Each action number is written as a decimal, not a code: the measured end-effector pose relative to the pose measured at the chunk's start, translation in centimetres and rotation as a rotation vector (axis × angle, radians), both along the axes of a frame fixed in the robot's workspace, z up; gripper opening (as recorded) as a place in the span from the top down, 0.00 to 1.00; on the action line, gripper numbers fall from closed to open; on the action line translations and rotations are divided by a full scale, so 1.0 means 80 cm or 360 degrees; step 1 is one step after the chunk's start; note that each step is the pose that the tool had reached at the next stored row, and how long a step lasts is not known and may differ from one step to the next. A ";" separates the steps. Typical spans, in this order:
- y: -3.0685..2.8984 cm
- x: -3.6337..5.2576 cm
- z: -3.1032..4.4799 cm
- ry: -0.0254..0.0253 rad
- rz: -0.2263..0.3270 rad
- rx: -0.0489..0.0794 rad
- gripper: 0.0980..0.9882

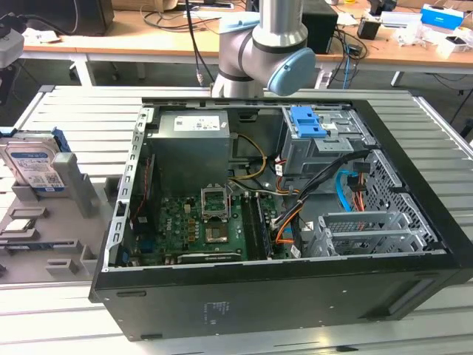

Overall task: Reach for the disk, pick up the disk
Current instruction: 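Pick up the disk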

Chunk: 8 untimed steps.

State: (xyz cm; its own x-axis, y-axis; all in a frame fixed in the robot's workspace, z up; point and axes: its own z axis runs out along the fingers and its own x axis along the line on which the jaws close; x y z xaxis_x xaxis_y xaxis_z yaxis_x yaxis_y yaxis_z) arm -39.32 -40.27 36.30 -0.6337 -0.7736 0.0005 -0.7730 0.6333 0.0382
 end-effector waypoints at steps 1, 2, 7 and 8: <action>0.0000 0.000 0.0000 0.00000 0.0021 0.0000 0.99; 0.0000 0.000 0.0000 0.00000 0.0035 0.0000 0.99; 0.0000 0.000 0.0000 -0.00001 0.0153 0.0000 0.99; 0.0000 0.000 0.0000 0.00000 0.0184 0.0000 0.99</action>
